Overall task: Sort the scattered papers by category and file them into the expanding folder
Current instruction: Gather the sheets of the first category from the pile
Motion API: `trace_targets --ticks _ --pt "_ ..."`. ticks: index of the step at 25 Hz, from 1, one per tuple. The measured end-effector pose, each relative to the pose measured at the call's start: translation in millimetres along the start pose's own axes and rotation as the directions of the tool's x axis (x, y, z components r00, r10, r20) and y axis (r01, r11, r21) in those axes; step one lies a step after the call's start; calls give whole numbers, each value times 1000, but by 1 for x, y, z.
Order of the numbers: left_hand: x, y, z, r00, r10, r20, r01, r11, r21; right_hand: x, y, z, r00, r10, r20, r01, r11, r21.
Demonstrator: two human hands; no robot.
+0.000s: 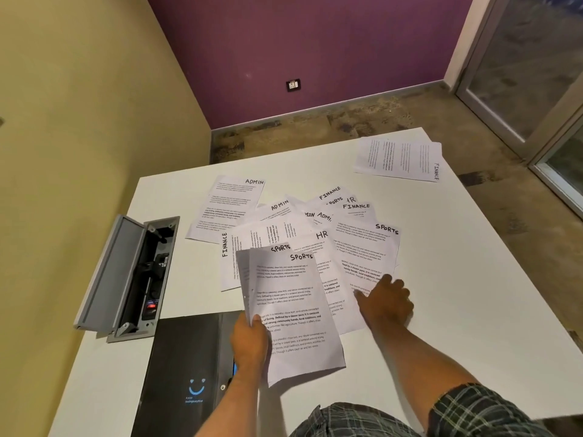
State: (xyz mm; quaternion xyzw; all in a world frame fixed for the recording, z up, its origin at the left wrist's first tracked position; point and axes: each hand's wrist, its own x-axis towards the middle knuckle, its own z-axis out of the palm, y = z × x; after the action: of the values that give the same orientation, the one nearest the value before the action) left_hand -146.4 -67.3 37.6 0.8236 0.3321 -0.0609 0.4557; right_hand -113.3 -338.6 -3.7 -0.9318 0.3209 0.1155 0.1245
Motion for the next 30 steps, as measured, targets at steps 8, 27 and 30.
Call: trace_targets --ticks 8,27,30 --pt "-5 -8 -4 997 62 35 -65 994 92 1 -17 18 960 246 131 -272 931 244" --pt "-7 6 -15 998 18 63 -20 999 28 0 28 -13 998 64 20 -61 741 669" --pt "-7 9 -18 998 -19 62 23 998 -64 -2 29 -30 979 151 -138 1 670 743"
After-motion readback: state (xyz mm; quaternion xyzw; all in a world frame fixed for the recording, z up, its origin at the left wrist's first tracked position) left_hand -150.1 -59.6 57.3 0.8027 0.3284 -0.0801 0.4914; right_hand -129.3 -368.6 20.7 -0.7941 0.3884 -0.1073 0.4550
